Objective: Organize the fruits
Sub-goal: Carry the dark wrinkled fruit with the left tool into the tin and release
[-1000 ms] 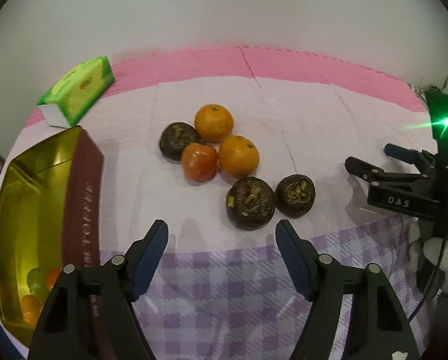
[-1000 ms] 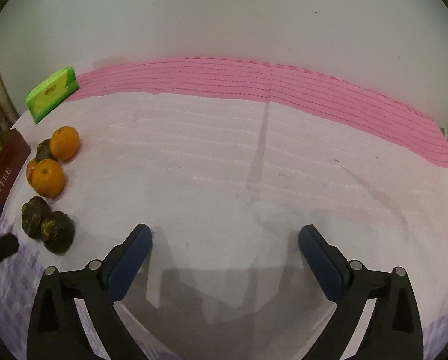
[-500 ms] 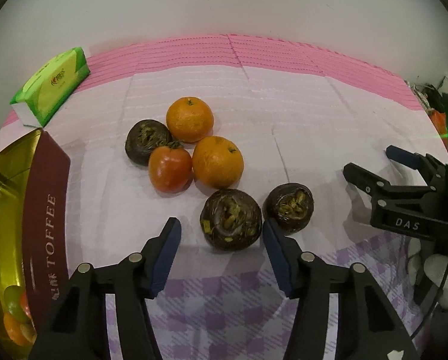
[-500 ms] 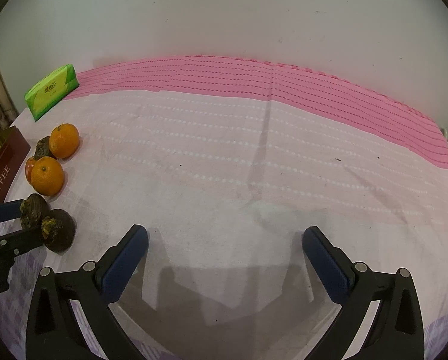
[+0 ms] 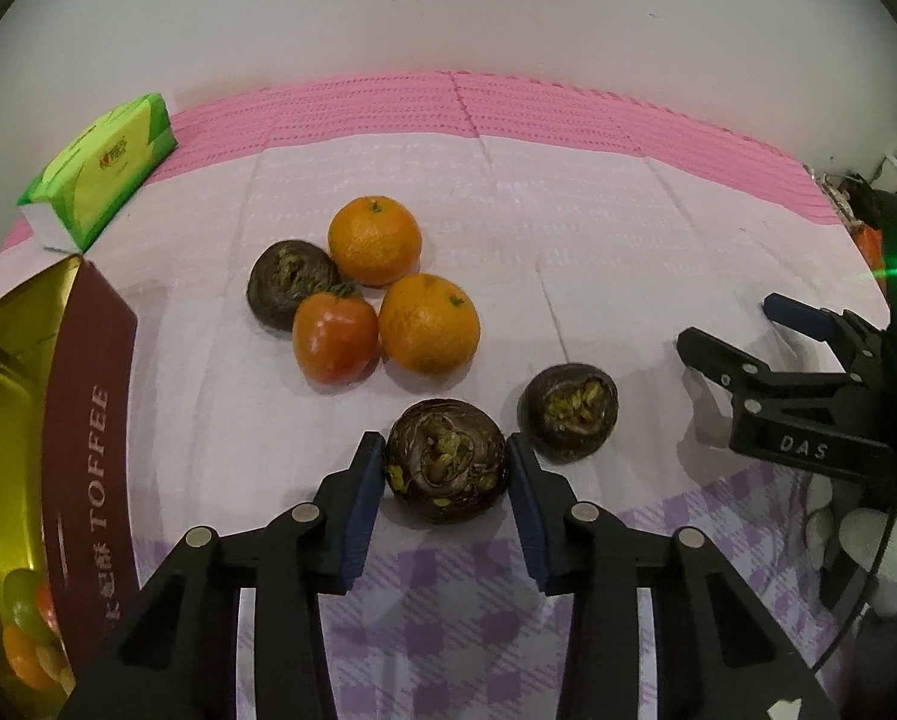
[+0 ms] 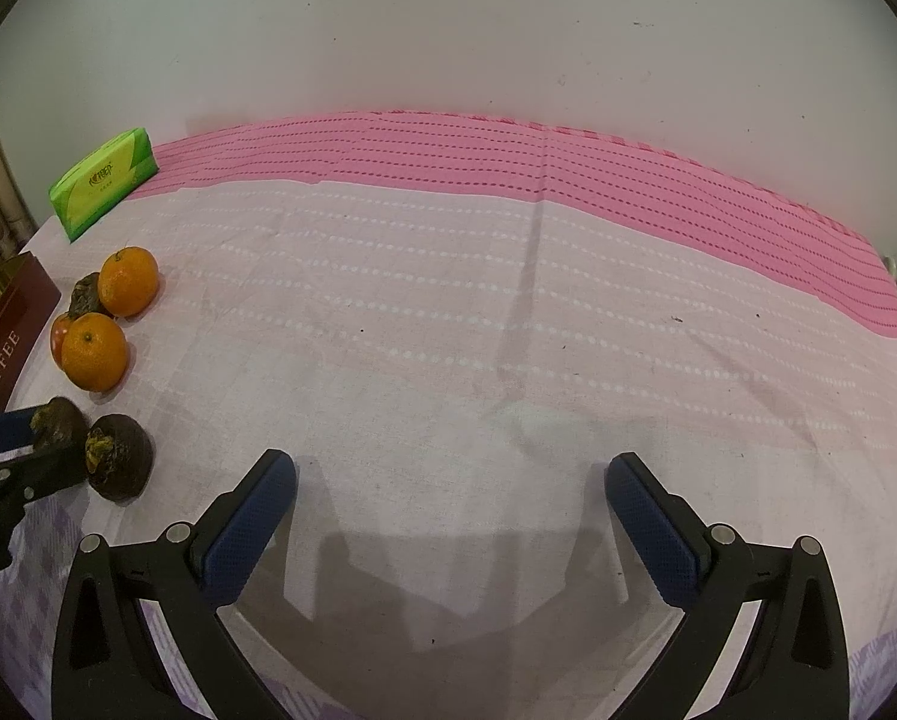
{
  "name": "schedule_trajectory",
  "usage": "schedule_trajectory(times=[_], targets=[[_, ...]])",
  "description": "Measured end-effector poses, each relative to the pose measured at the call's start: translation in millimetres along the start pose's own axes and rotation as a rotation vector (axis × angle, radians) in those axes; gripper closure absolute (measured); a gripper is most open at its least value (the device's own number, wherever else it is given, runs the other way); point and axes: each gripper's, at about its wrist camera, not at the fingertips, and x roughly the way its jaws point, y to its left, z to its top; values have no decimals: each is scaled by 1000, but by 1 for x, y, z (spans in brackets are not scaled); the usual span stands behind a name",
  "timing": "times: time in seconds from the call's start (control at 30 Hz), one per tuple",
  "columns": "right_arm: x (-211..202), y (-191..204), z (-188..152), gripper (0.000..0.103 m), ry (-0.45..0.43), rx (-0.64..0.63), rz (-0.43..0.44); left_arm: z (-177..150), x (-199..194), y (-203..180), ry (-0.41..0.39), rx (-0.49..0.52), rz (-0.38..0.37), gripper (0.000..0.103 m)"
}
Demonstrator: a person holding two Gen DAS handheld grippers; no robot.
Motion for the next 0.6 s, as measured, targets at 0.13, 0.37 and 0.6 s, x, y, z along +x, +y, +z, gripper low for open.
schedule_trajectory(times=[0.13,0.37,0.6], targets=[[0,0,0,0,0,0,1,-5,-7,3,4,-14,7,66],[0,0,0,0,0,0,1,-17,-21,11,1,-39,43,66],[1,0,0,0,0,0,1,-25,-48,15,-49,-49,89,66]])
